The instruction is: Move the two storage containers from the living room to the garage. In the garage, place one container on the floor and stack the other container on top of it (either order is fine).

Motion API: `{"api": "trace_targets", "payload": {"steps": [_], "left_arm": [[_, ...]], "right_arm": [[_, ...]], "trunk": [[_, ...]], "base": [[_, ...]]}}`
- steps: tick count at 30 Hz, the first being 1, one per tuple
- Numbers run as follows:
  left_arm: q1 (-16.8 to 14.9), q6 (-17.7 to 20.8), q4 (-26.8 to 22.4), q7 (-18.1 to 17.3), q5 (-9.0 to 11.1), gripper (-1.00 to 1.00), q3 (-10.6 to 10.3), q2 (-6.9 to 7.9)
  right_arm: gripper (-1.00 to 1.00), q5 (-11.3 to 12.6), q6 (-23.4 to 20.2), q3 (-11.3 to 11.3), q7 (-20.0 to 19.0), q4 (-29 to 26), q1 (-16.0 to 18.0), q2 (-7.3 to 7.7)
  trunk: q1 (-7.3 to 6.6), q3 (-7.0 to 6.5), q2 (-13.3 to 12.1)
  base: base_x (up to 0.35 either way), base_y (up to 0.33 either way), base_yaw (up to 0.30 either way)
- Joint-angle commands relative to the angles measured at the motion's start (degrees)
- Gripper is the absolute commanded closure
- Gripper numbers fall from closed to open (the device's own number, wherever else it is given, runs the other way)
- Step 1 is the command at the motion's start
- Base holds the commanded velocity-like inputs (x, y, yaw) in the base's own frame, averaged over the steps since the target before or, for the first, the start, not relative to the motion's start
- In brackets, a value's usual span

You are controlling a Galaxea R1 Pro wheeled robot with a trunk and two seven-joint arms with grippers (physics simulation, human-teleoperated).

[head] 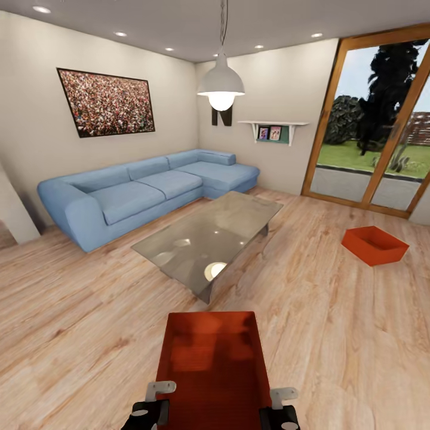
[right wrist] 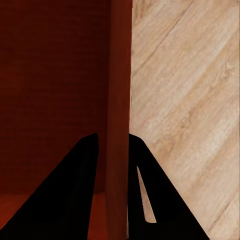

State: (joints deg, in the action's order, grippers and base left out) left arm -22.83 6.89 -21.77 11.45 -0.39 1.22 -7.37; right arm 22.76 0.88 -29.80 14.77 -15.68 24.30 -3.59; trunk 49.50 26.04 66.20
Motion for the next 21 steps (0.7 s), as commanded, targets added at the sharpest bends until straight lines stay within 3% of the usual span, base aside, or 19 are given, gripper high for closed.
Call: {"api": "trace_targets", "payload": {"steps": [1, 21], "left_arm": [[-0.02, 0.32, -0.09, 0.24, 0.39, 1.00, -0.40, -0.03], [-0.02, 0.32, -0.06, 0.30, 0.39, 1.00, -0.43, -0.03]], "right_arm": [[1.00, 0.53, 0.21, -0.26, 0.25, 0.11, 0.05, 0.07], [1.00, 0.53, 0.22, -0.26, 0.25, 0.12, 0.05, 0.07]], "trunk": [[0.00, 0.06, 0.04], [0.00, 0.06, 0.04]], "base": [[0.000, 0.000, 0.281], [0.000, 0.000, 0.281]]}}
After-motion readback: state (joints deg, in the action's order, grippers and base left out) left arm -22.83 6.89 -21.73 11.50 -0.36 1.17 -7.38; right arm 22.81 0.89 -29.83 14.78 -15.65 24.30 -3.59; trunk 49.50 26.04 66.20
